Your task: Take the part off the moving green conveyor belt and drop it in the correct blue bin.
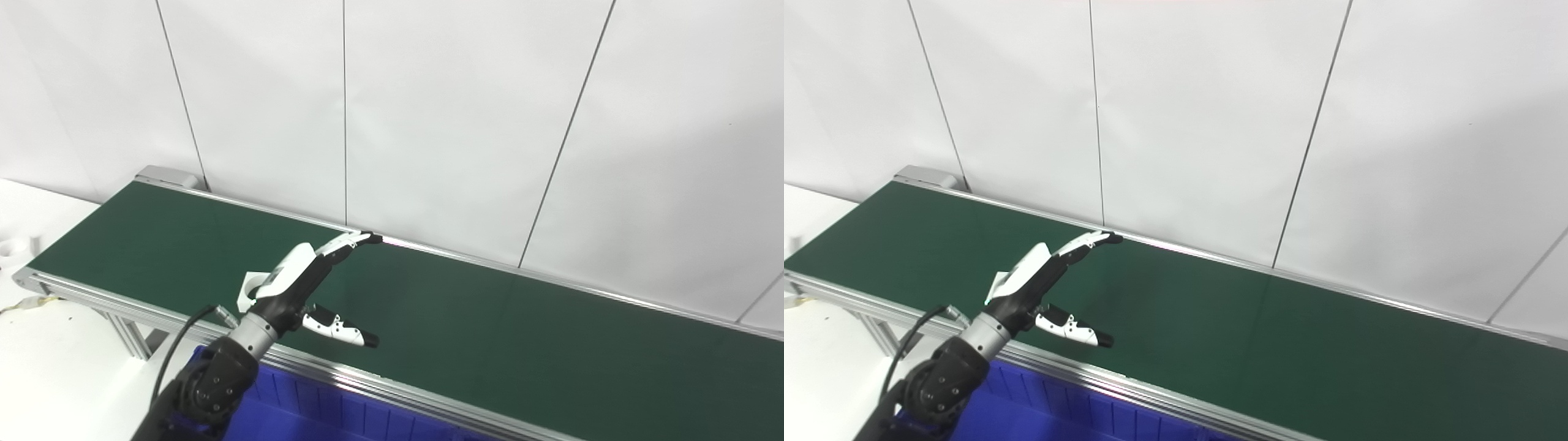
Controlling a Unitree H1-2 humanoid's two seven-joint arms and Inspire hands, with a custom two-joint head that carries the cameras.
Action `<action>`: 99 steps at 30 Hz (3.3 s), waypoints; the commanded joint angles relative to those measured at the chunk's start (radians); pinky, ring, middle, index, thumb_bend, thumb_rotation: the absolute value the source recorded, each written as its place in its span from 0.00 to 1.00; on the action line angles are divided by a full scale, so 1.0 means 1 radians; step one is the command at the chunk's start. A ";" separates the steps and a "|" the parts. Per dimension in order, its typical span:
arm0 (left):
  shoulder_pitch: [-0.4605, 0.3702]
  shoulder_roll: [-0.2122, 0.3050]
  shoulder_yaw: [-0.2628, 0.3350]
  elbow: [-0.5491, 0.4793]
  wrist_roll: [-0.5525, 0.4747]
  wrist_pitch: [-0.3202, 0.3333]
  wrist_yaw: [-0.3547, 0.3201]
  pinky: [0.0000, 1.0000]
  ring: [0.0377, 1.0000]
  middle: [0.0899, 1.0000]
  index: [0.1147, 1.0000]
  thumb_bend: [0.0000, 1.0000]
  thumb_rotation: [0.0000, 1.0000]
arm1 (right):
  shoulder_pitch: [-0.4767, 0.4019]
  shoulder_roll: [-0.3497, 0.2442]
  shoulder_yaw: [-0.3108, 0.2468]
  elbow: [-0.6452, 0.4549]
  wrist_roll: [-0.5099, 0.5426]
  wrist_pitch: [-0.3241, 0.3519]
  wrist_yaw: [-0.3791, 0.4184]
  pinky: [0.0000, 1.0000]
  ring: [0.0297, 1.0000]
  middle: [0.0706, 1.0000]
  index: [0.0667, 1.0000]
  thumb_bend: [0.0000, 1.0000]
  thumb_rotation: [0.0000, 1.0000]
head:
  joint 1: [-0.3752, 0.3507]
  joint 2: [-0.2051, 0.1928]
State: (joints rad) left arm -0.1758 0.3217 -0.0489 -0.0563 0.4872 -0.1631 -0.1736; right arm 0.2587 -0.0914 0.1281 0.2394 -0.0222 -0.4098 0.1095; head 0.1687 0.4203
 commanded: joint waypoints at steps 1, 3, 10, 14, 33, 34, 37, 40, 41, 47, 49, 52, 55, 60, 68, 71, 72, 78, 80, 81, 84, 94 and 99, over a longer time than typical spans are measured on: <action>-0.055 0.031 0.011 -0.014 0.018 0.014 0.023 1.00 0.97 0.93 0.87 0.85 0.28 | -0.007 0.005 -0.002 -0.016 0.009 -0.059 0.001 0.87 0.87 0.87 0.97 0.89 0.21 | 0.001 0.000; -0.066 0.045 0.012 -0.005 0.032 0.023 0.025 1.00 0.97 0.93 0.86 0.86 0.28 | -0.008 0.004 -0.002 -0.015 0.001 -0.059 -0.004 0.86 0.87 0.87 0.96 0.90 0.22 | 0.001 -0.002; -0.094 0.077 0.006 0.032 0.084 0.047 0.035 1.00 0.97 0.93 0.87 0.87 0.27 | -0.008 0.004 -0.001 -0.015 0.005 -0.060 -0.004 0.86 0.87 0.87 0.96 0.90 0.21 | 0.002 -0.003; -0.117 0.095 -0.002 0.088 0.118 0.052 0.050 1.00 0.96 0.92 0.87 0.88 0.24 | -0.011 0.002 0.000 -0.011 0.013 -0.060 0.003 0.87 0.88 0.87 0.97 0.90 0.21 | 0.002 -0.005; -0.197 0.106 -0.052 0.344 0.139 0.029 0.127 0.96 0.93 0.92 0.94 0.88 0.09 | -0.007 0.003 0.002 -0.017 0.002 -0.060 -0.007 0.86 0.86 0.87 0.97 0.89 0.22 | 0.000 -0.004; -0.200 0.105 -0.056 0.352 0.139 0.029 0.130 0.96 0.93 0.93 0.94 0.88 0.09 | -0.007 0.003 0.001 -0.016 0.009 -0.060 -0.003 0.86 0.86 0.87 0.97 0.89 0.22 | 0.000 -0.004; -0.209 0.102 -0.069 0.365 0.142 0.046 0.126 0.97 0.95 0.94 0.95 0.88 0.08 | -0.007 0.007 0.000 -0.014 0.019 -0.060 0.002 0.88 0.88 0.87 0.97 0.90 0.21 | -0.001 -0.005; -0.217 0.102 -0.083 0.381 0.150 0.058 0.127 0.97 0.95 0.94 0.94 0.88 0.09 | -0.007 0.009 0.000 -0.014 0.011 -0.060 -0.004 0.87 0.87 0.87 0.97 0.90 0.23 | -0.002 -0.005; -0.219 0.102 -0.088 0.385 0.154 0.063 0.127 0.96 0.95 0.95 0.94 0.88 0.09 | -0.007 0.009 0.000 -0.014 0.011 -0.060 -0.004 0.87 0.87 0.87 0.97 0.90 0.23 | -0.002 -0.005; -0.234 0.103 -0.123 0.432 0.173 0.078 0.134 0.97 0.95 0.95 0.93 0.88 0.07 | -0.007 0.011 0.001 -0.014 0.002 -0.059 -0.011 0.86 0.87 0.86 0.97 0.91 0.25 | -0.003 -0.006; -0.239 0.101 -0.131 0.448 0.173 0.079 0.140 0.97 0.95 0.95 0.93 0.88 0.05 | -0.007 0.011 0.003 -0.014 -0.001 -0.059 -0.013 0.86 0.87 0.87 0.97 0.91 0.25 | -0.003 -0.006; -0.245 0.099 -0.142 0.477 0.174 0.074 0.153 0.97 0.95 0.95 0.92 0.88 0.04 | -0.007 0.013 0.003 -0.013 0.000 -0.060 -0.014 0.86 0.87 0.87 0.97 0.91 0.25 | -0.004 -0.006; -0.252 0.100 -0.157 0.503 0.183 0.079 0.163 0.97 0.95 0.95 0.92 0.87 0.04 | -0.007 0.014 0.003 -0.013 0.001 -0.060 -0.013 0.87 0.87 0.87 0.97 0.91 0.25 | -0.006 -0.006; -0.257 0.103 -0.184 0.533 0.197 0.089 0.171 0.98 0.96 0.95 0.91 0.86 0.02 | -0.007 0.015 0.004 -0.015 -0.001 -0.060 -0.015 0.86 0.87 0.87 0.97 0.91 0.25 | -0.005 -0.006; -0.266 0.092 -0.219 0.609 0.210 0.102 0.210 0.89 0.90 0.92 0.90 0.83 0.00 | -0.010 0.014 0.003 -0.013 -0.003 -0.060 -0.017 0.85 0.86 0.86 0.97 0.90 0.25 | -0.004 -0.007; -0.270 0.084 -0.226 0.637 0.213 0.104 0.238 0.84 0.87 0.89 0.87 0.79 0.00 | -0.011 0.015 0.003 -0.012 0.001 -0.059 -0.016 0.85 0.86 0.86 0.96 0.91 0.25 | -0.004 -0.007; -0.272 0.080 -0.227 0.650 0.210 0.094 0.257 0.83 0.87 0.89 0.87 0.79 0.00 | -0.010 0.015 0.003 -0.013 0.001 -0.059 -0.016 0.85 0.86 0.86 0.96 0.91 0.25 | -0.004 -0.005; -0.279 0.052 -0.210 0.698 0.171 0.080 0.309 0.50 0.47 0.55 0.64 0.54 0.00 | -0.005 0.013 0.003 -0.023 0.009 -0.059 -0.009 0.85 0.86 0.86 0.97 0.90 0.25 | -0.002 -0.002; -0.285 0.046 -0.212 0.710 0.170 0.095 0.313 0.45 0.41 0.49 0.56 0.51 0.00 | -0.004 0.014 0.001 -0.021 0.012 -0.059 -0.008 0.86 0.86 0.87 0.97 0.89 0.24 | -0.002 -0.002; -0.287 0.043 -0.213 0.714 0.167 0.100 0.310 0.44 0.40 0.46 0.50 0.50 0.00 | -0.004 0.015 0.001 -0.021 0.012 -0.059 -0.008 0.86 0.86 0.86 0.97 0.89 0.24 | -0.003 -0.001; -0.290 0.041 -0.219 0.721 0.158 0.109 0.301 0.48 0.44 0.47 0.42 0.50 0.00 | -0.003 0.015 0.001 -0.021 0.001 -0.059 -0.017 0.85 0.86 0.86 0.97 0.90 0.25 | -0.001 -0.001; -0.281 0.044 -0.233 0.723 0.129 0.105 0.300 0.48 0.42 0.46 0.43 0.50 0.00 | -0.003 0.015 0.002 -0.022 -0.001 -0.059 -0.019 0.86 0.86 0.86 0.97 0.89 0.26 | -0.003 0.002; -0.260 0.051 -0.223 0.675 0.121 0.096 0.315 0.49 0.43 0.47 0.41 0.50 0.00 | -0.002 0.018 0.001 -0.026 0.012 -0.060 -0.010 0.86 0.86 0.86 0.97 0.90 0.25 | -0.012 0.011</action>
State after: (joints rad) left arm -0.4351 0.3391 -0.2879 0.6370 0.6127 -0.0800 0.1296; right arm 0.2590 -0.0807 0.1295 0.2418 -0.0207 -0.4100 0.0966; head 0.1565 0.4310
